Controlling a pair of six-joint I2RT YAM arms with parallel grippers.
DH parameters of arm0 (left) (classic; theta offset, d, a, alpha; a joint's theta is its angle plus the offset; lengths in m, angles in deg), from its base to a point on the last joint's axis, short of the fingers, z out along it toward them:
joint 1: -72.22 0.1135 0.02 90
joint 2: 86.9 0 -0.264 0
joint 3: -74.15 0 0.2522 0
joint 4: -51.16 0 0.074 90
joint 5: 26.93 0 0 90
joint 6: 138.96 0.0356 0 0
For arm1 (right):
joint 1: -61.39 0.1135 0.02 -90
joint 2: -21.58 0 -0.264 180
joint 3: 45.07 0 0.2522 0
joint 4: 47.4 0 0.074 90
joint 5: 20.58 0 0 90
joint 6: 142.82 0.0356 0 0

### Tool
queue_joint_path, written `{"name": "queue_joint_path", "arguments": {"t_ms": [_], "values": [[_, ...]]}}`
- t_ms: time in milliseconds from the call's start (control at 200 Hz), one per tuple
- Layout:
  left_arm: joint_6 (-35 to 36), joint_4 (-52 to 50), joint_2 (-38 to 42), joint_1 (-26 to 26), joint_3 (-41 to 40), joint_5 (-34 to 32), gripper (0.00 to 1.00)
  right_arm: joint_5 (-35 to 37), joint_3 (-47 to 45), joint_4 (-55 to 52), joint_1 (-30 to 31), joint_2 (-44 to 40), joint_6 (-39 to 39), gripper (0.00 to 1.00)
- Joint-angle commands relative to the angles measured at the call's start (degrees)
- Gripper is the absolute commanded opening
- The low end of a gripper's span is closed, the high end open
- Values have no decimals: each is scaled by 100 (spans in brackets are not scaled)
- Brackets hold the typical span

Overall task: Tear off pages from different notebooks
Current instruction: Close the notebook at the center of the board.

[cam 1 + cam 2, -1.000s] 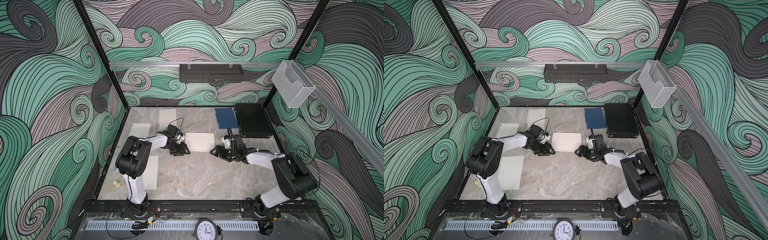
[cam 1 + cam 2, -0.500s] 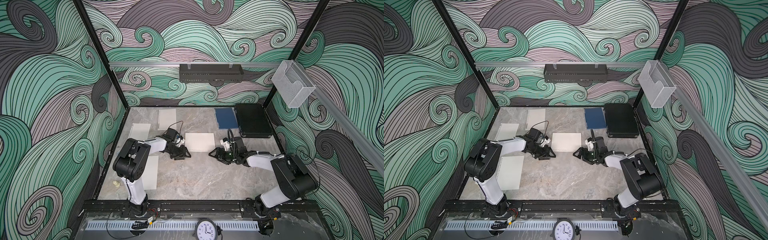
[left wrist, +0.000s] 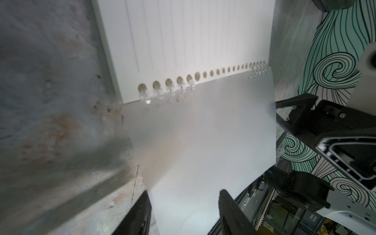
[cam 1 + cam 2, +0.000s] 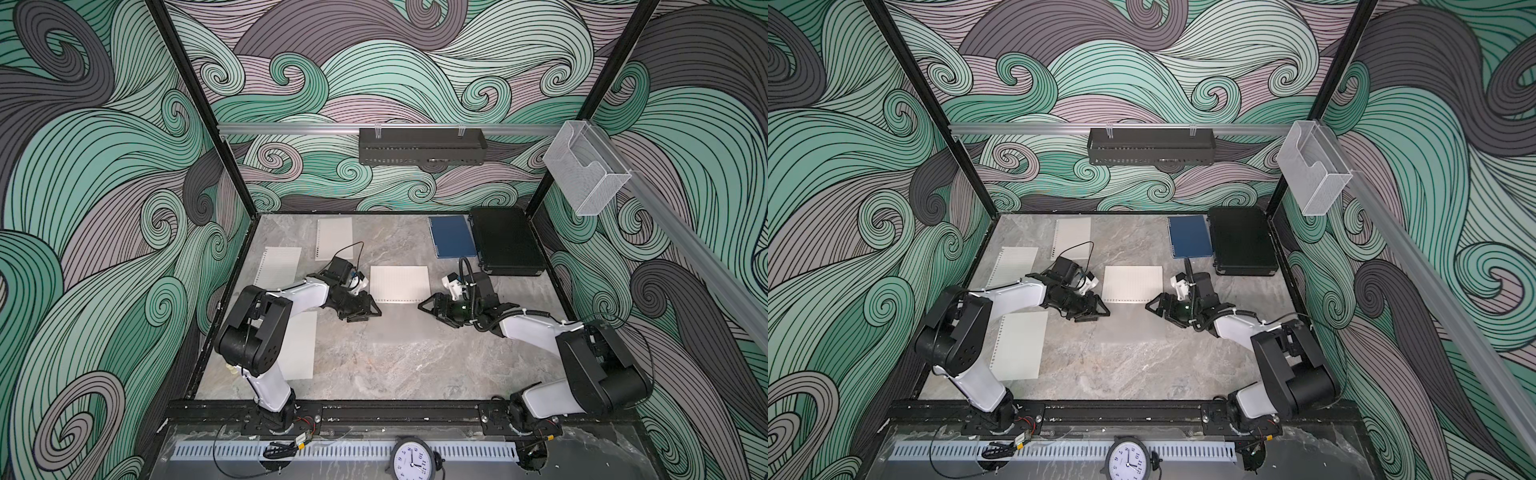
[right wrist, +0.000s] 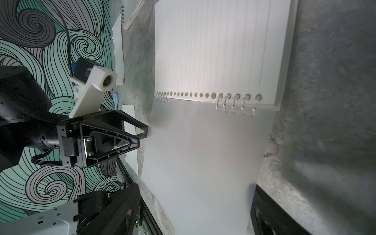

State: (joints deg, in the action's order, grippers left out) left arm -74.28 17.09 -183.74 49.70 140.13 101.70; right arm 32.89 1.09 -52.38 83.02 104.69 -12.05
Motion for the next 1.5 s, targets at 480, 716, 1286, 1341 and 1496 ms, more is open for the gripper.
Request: {"name": "queue_joint_path", "arguments": {"t_ms": [480,716,1286,1341,1496], "values": [[17,-353,518,-54,967,-117,53,205,510,-654,-9,-831,-355,84],[305,-768,446,-35,1694,-530,53,332,816,-461,-15,-548,-385,84],[639,-1168,559,66,2261,-1401,55,538,1693,-412,-183,42,-644,85],[651,-1159,600,64,2263,-1527,55,542,1737,-411,-219,77,-658,85],[720,-1195,623,64,2300,-1604,55,560,1820,-450,-295,174,-719,85]]}}
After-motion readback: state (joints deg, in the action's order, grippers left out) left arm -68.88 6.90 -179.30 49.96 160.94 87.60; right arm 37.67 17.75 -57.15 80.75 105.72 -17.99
